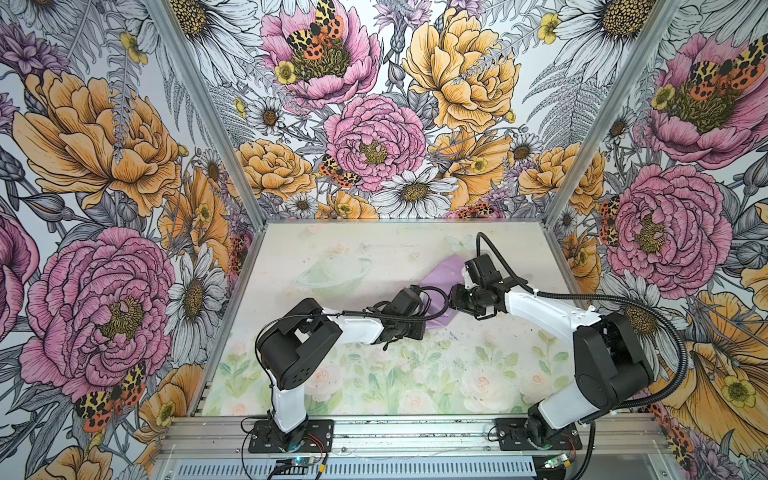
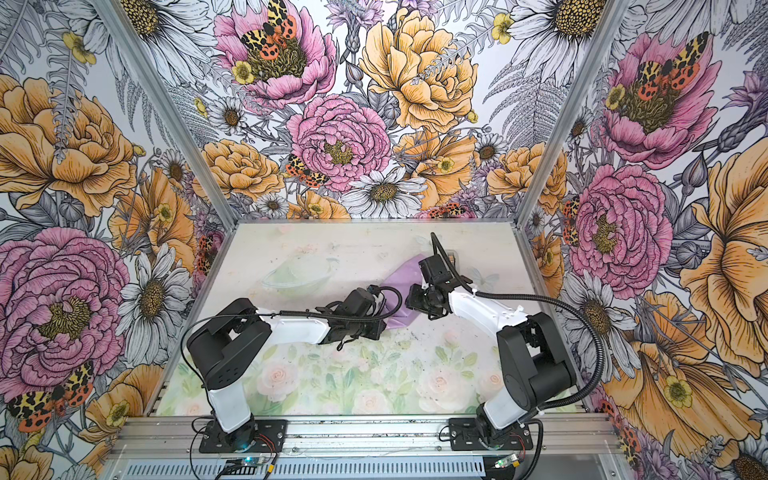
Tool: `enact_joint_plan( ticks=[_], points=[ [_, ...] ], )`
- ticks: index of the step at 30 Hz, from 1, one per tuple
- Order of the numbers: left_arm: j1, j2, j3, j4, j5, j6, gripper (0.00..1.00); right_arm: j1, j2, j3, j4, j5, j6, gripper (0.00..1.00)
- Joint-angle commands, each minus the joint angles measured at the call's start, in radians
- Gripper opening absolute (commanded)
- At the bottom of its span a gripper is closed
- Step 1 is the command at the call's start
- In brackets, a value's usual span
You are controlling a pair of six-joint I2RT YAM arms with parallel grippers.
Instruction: Wrap the gift box in paper
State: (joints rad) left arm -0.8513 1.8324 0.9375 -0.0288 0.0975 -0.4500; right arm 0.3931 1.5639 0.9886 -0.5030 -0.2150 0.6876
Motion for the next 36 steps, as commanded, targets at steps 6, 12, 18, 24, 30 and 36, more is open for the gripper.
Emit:
enact_joint_plan(
  ticks=[6,12,18,24,30,36],
  points=[
    [0.029,-0.161,-0.087,-0.077,-0.021,0.002,0.23,0.004,-0.014,-0.024,-0.003,-0.004,-0.016,0.51],
    [0.126,-0.236,-0.156,0.033,0.022,-0.068,0.19,0.004,-0.025,-0.018,-0.005,-0.006,-0.014,0.51],
    [0.173,-0.154,-0.139,0.143,0.076,-0.097,0.14,0.004,-0.027,-0.018,-0.004,-0.006,-0.014,0.51],
    [0.169,-0.066,-0.074,0.206,0.12,-0.093,0.14,0.004,-0.019,-0.017,-0.004,-0.01,-0.016,0.51],
    [0.15,0.033,-0.022,0.248,0.145,-0.097,0.14,0.005,-0.017,-0.018,-0.003,-0.011,-0.016,0.51],
    [0.133,0.104,0.018,0.277,0.143,-0.097,0.14,0.004,-0.015,-0.02,-0.003,-0.012,-0.014,0.51]
  ],
)
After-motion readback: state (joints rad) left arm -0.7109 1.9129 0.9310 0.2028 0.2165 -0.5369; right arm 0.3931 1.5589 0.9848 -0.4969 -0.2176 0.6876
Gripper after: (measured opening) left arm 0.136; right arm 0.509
